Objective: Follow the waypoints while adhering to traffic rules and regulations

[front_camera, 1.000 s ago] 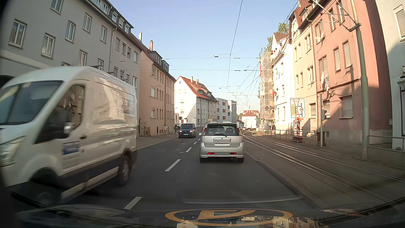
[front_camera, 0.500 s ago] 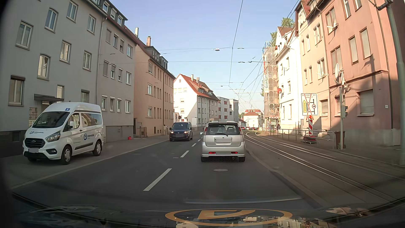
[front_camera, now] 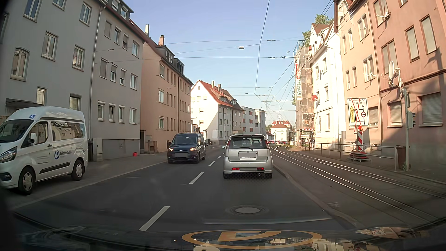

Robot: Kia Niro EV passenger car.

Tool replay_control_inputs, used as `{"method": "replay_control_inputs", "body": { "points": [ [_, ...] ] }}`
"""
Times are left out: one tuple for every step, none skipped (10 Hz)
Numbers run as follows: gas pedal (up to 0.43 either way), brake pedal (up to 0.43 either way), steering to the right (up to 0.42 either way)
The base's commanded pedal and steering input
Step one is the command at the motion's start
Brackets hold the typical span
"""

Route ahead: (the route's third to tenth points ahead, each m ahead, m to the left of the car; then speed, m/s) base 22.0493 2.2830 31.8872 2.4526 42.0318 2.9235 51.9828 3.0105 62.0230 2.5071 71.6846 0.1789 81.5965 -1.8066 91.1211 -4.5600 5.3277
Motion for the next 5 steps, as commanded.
{"method": "replay_control_inputs", "body": {
  "points": [
    [0.098,0.000,-0.012],
    [0.087,0.000,-0.012],
    [0.079,0.000,-0.012],
    [0.067,0.000,-0.012],
    [0.059,0.000,-0.012]
  ]
}}
